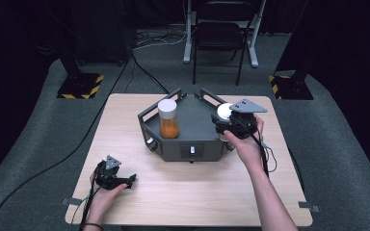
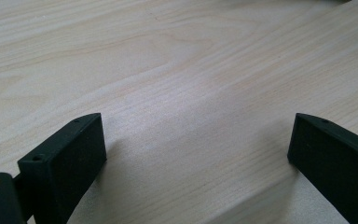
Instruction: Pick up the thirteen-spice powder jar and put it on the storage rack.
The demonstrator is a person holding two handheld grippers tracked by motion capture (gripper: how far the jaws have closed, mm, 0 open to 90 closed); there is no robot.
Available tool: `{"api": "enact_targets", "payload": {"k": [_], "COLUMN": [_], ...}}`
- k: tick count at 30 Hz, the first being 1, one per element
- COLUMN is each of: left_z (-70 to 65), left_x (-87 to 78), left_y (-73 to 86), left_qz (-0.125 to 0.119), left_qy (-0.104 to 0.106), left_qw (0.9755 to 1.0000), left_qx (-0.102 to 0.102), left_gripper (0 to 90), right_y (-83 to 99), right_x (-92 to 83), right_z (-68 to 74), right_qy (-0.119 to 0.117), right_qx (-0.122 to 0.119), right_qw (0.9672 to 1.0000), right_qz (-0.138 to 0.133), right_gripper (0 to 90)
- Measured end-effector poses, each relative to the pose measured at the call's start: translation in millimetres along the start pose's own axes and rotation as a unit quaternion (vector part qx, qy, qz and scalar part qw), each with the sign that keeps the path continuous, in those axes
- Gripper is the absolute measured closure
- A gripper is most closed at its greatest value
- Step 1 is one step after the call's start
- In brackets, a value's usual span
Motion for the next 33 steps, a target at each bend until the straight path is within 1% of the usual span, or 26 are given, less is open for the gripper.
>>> {"api": "enact_targets", "payload": {"k": [10,17,25,33], "left_z": [0.1,0.1,0.1,0.2], "left_x": [0.1,0.1,0.1,0.1], "left_y": [0.0,0.1,0.0,0.0], "left_qz": [0.000,0.000,0.000,0.000], "left_qy": [0.001,0.001,0.001,0.001], "left_qw": [1.0000,1.0000,1.0000,1.0000], "left_qx": [0.000,0.000,0.000,0.000], "left_gripper": [4.0,4.0,4.0,4.0], "right_y": [2.2,7.8,14.0,20.4], "right_x": [31.4,48.4,57.3,60.8], "right_z": [6.1,8.8,7.0,1.0], "right_qy": [-0.007,-0.009,-0.013,-0.021], "right_qx": [0.010,0.019,0.036,0.062], "right_qw": [0.9999,0.9997,0.9992,0.9978], "right_qz": [0.004,0.009,0.008,0.003], "right_gripper": [29.6,29.6,29.6,29.5]}}
Point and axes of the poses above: each handheld gripper's, and its own axes: x roughly forward along the jaws, y roughly out of its underside, z roughly to its left, the point moved 4 cm from there along x, roughly forward along the jaws, and after that the axes turned 15 degrees about -z, right-handed, at the moved point
